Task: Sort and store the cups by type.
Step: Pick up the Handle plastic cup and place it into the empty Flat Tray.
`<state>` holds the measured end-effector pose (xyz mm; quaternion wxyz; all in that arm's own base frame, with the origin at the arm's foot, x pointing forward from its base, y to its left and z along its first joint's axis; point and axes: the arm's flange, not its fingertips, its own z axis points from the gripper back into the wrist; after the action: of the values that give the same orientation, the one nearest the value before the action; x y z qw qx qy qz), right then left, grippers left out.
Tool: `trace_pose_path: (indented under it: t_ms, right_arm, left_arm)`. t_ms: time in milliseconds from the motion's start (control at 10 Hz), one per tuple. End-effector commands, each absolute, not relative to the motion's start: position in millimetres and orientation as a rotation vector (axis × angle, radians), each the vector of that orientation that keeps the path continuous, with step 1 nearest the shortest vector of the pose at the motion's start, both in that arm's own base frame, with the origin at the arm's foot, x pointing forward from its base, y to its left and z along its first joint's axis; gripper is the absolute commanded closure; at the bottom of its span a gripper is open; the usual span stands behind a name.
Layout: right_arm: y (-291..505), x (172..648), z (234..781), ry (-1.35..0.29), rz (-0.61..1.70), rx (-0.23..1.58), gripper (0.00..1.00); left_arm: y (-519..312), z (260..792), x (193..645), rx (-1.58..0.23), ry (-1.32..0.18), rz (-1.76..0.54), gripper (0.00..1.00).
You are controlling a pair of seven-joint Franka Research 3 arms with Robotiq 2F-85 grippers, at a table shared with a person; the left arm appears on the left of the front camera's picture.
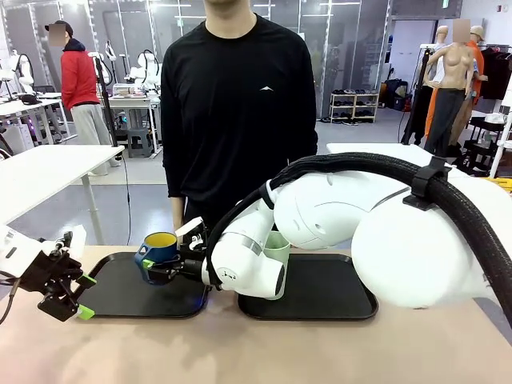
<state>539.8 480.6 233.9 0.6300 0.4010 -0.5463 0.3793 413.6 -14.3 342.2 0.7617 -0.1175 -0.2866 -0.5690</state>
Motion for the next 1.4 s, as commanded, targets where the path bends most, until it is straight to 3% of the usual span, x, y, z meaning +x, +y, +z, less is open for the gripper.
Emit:
trace_pose_path:
  t_ms: [0, 1100, 1200, 1300]
  right_arm:
    - [478.3, 533.3, 232.5, -1.22, 0.871, 0.928, 0.26]
    - [467.2, 511.8, 211.8, -1.189, 0.917, 0.811, 0.26]
    - [466.5, 510.0, 211.4, -1.193, 0.917, 0.801, 0.2]
    - [465.4, 508.3, 212.1, -1.192, 0.917, 0.794, 0.06]
  left_arm:
    - [-14.6, 340.2, 413.8, -0.246, -0.629, -1.235, 0.0]
    - [-14.6, 340.2, 413.8, -0.246, -0.629, -1.235, 0.0]
    - [-14.6, 340.2, 413.8, -0.246, -0.629, -1.235, 0.0]
    - [-14.6, 340.2, 413.8, -0.246, -0.629, -1.235, 0.0]
